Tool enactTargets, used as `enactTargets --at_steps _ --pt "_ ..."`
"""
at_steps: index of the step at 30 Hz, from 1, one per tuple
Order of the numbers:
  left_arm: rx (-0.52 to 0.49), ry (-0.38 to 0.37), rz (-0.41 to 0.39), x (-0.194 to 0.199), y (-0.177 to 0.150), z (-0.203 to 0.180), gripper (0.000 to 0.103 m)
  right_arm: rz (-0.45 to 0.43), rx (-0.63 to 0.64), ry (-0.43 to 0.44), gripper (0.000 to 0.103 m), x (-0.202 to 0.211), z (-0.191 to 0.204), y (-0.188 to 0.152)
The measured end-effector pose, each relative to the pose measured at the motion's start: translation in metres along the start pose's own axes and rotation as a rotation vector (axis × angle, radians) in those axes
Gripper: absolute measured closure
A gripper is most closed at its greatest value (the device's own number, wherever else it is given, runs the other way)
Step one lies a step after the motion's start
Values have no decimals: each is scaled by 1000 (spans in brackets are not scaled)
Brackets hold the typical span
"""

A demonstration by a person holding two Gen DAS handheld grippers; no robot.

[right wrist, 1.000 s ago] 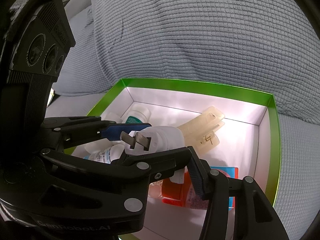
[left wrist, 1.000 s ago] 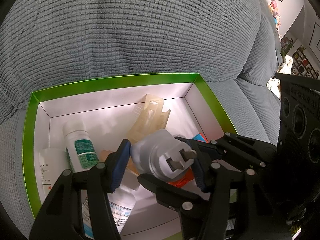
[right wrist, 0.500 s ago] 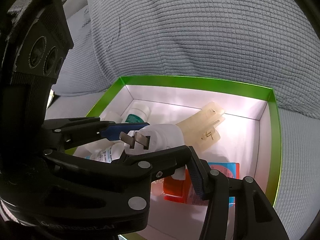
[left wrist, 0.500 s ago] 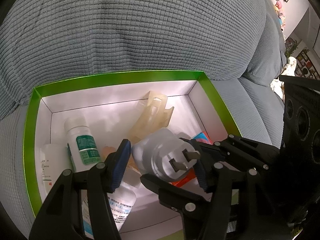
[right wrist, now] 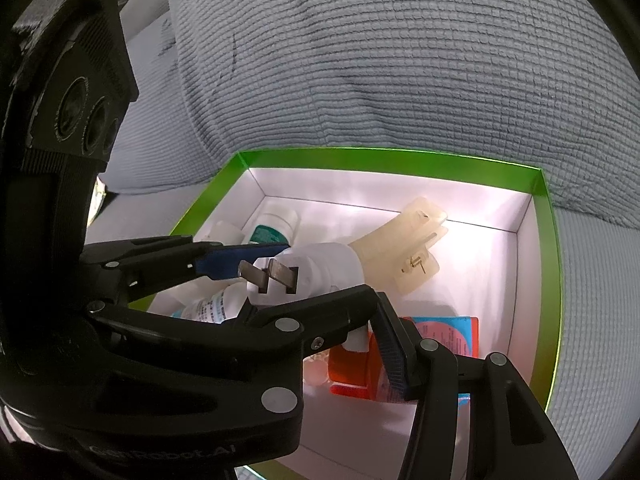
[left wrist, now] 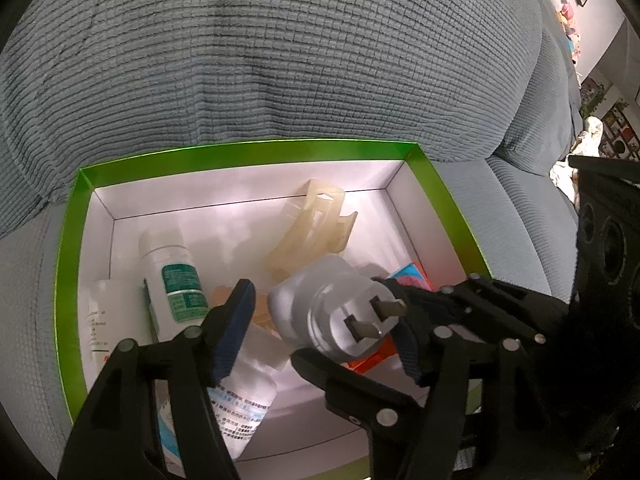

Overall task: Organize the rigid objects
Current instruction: 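Lower the plug adapter into the box beside the bottles, then open the right tool to release the plug adapter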

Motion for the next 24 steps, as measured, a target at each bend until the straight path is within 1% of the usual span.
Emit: enactTargets --at_steps 2,3,5,13,14,15,24 --pt "-3 12 -3 1 0 1 33 5 10 -30 37 1 0 0" --pt "-7 22 -5 3 0 1 29 4 16 -36 37 2 1 0" --pt "-14 40 -8 5 0 3 26 6 20 -38 37 3 1 0" --pt "-16 72 -13 13 -1 7 22 11 39 -69 36 10 3 0" --pt "-15 78 -11 13 -1 9 19 11 37 -70 36 11 3 -1" --pt "-13 84 -11 14 -1 9 14 11 37 -74 36 12 3 -1" --pt "-19 113 -19 21 -1 10 13 14 34 -99 36 17 1 -2"
Point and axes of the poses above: each gripper's, at about its wrist camera, not at the fingertips, and x roughly against the way its jaws point, z to its left, y to its top, the point moved 3 cm from there along -x, roughly the way its jaws point, and after that the axes turned 13 degrees about -z, right-handed, at the moved point
